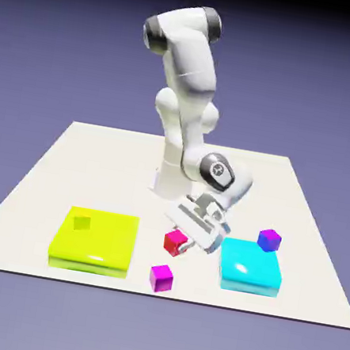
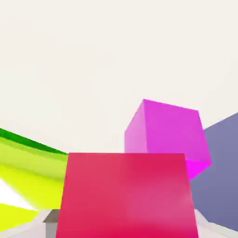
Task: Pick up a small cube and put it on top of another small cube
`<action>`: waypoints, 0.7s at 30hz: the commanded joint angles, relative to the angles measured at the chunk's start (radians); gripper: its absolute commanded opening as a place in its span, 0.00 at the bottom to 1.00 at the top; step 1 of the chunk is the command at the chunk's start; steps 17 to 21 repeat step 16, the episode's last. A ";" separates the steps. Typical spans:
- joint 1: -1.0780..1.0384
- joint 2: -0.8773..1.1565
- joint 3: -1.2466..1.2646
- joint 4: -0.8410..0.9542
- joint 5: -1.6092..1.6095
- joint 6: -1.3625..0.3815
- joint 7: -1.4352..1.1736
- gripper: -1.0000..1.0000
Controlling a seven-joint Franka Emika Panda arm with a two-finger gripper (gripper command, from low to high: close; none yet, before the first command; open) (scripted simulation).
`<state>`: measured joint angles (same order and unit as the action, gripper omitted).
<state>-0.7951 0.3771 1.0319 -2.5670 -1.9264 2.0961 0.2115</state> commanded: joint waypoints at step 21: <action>-0.026 0.004 0.020 0.007 -0.029 0.005 -0.017 1.00</action>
